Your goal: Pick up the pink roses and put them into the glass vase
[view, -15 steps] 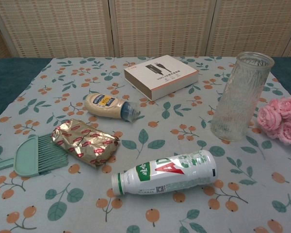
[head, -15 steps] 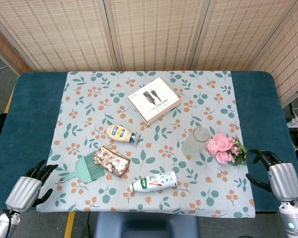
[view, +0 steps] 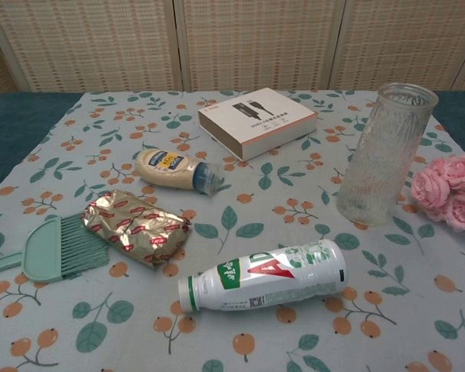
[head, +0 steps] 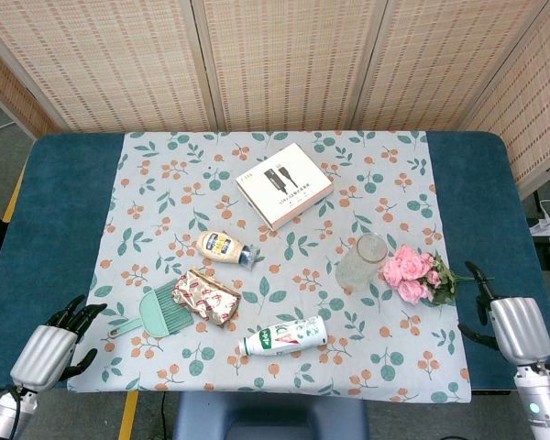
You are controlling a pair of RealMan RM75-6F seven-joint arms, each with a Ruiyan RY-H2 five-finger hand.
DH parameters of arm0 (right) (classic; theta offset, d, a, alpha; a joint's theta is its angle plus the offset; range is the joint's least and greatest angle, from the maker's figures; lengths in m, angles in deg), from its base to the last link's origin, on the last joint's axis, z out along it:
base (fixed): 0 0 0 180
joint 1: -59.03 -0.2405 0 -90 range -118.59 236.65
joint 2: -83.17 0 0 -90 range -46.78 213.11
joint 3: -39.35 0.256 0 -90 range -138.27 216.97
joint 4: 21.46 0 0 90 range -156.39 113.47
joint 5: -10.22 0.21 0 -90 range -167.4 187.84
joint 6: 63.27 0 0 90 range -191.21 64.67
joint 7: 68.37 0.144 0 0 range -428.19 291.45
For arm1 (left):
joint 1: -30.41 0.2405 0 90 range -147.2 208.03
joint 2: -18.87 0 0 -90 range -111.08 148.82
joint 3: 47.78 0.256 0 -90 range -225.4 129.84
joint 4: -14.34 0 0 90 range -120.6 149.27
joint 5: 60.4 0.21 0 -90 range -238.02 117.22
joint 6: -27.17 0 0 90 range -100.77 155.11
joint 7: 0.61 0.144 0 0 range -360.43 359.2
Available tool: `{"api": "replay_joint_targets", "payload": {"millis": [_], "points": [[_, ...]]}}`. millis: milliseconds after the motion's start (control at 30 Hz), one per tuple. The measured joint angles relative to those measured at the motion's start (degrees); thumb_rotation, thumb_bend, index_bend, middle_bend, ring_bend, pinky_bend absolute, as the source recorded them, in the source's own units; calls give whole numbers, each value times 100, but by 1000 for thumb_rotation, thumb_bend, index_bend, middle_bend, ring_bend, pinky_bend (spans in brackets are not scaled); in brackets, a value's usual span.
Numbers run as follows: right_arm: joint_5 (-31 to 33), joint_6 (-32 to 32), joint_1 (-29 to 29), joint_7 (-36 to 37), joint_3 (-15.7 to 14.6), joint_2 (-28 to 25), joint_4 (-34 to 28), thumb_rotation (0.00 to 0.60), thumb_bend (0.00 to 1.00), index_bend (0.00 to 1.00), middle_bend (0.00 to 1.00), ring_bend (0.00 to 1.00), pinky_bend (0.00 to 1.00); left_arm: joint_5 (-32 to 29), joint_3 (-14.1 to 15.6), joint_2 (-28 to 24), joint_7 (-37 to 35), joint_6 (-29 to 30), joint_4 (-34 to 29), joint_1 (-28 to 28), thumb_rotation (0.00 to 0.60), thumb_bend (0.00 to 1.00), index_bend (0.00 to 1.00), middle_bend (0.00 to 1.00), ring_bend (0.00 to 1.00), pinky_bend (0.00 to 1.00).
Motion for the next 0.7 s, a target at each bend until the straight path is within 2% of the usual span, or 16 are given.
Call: {"api": "replay_joint_targets", "payload": {"millis": [233, 400, 467, 567, 700], "points": [[1121, -1229, -452, -488, 237, 96, -25, 600, 0, 12, 814, 853, 1000, 52, -10, -30, 26, 149, -55, 49, 600, 351, 114, 193, 68, 280], [1917, -2279, -1025, -758, 444, 496, 365, 600, 0, 74, 825, 866, 1000, -80, -45, -33, -11, 77, -35, 43, 600, 351, 114, 194, 68, 280], [2158, -2474, -1227, -885, 523, 689, 561, 600, 0, 100, 827, 867, 1000, -73, -49, -37, -31, 88, -29, 44, 600, 351, 114, 193, 68, 280], [2537, -2750, -1490, -1119, 644, 922, 791, 600, 0, 156, 833, 869, 1000, -43, -42, -37, -39, 104, -22, 46, 600, 352, 114, 194, 68, 280], [3025, -3067, -1760, -1445, 759, 1207, 1040, 600, 1, 301, 842, 874, 1000, -48, -38, -33, -35, 87, -18, 45, 600, 352, 114, 194, 68, 280]]}}
